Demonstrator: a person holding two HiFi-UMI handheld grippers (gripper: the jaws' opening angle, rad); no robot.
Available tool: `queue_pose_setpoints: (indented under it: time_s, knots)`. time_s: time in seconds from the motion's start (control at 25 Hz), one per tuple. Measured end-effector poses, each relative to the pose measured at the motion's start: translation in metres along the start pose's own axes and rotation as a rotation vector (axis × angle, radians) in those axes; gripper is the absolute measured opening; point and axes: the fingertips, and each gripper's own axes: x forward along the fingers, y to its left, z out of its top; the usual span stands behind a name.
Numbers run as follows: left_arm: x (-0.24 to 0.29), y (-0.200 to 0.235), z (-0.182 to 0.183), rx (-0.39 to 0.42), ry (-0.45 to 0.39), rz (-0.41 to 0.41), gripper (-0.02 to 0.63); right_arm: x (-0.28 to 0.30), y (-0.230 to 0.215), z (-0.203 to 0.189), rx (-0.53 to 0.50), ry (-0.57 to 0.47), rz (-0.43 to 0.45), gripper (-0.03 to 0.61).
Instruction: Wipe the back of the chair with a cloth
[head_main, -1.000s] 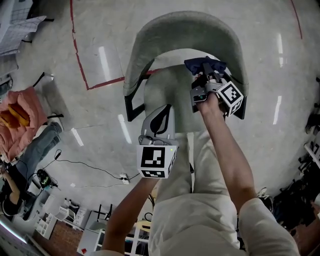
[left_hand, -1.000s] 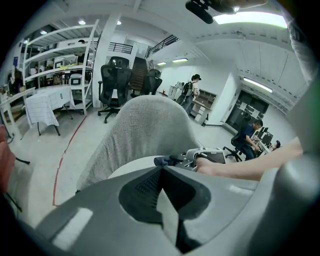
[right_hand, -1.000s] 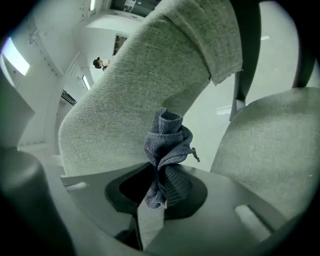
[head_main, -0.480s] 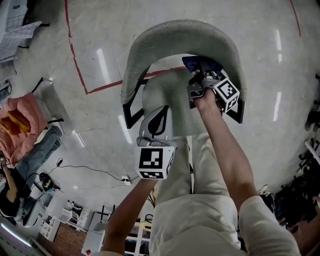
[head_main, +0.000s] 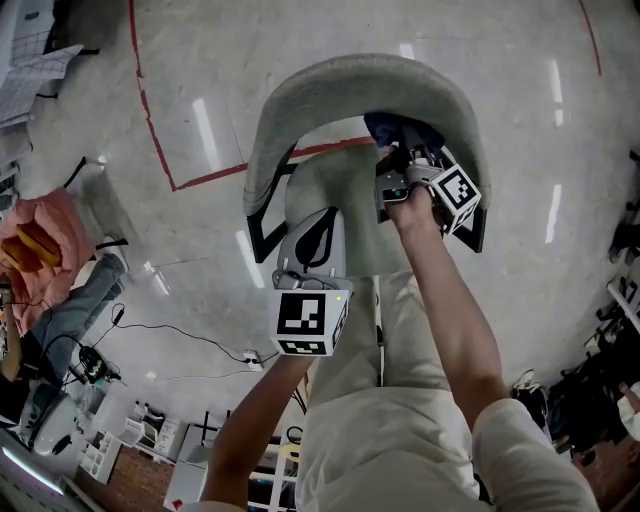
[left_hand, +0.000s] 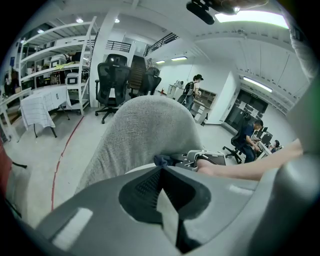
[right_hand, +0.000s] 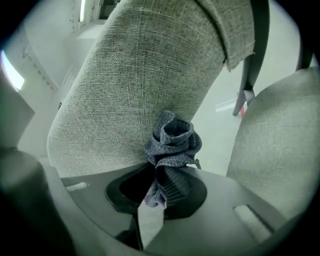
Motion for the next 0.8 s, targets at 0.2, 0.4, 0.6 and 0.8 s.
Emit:
queue_pose_setpoints:
  time_s: [0.2, 0.4, 0.6, 0.8]
  knots:
    - [0.001, -0.003, 0.010, 0.006, -0.008, 0.000, 0.000, -0.003, 0.017, -0.003, 0.010, 0.011, 0.027, 0.087]
    - [-0.002, -0.007, 0.019, 0.005, -0.026, 0.008, 0.000, -0.012, 0.044, -0.007, 0.039, 0.019, 0.064, 0.087]
    - [-0.005, -0.009, 0.019, 0.006, -0.039, 0.013, 0.000, -0.020, 0.066, -0.009, 0.042, 0.026, 0.109, 0.087]
    - [-0.010, -0.019, 0.015, 0.013, -0.040, 0.011, 0.000, -0.031, 0.087, -0.009, 0.041, 0.032, 0.150, 0.087]
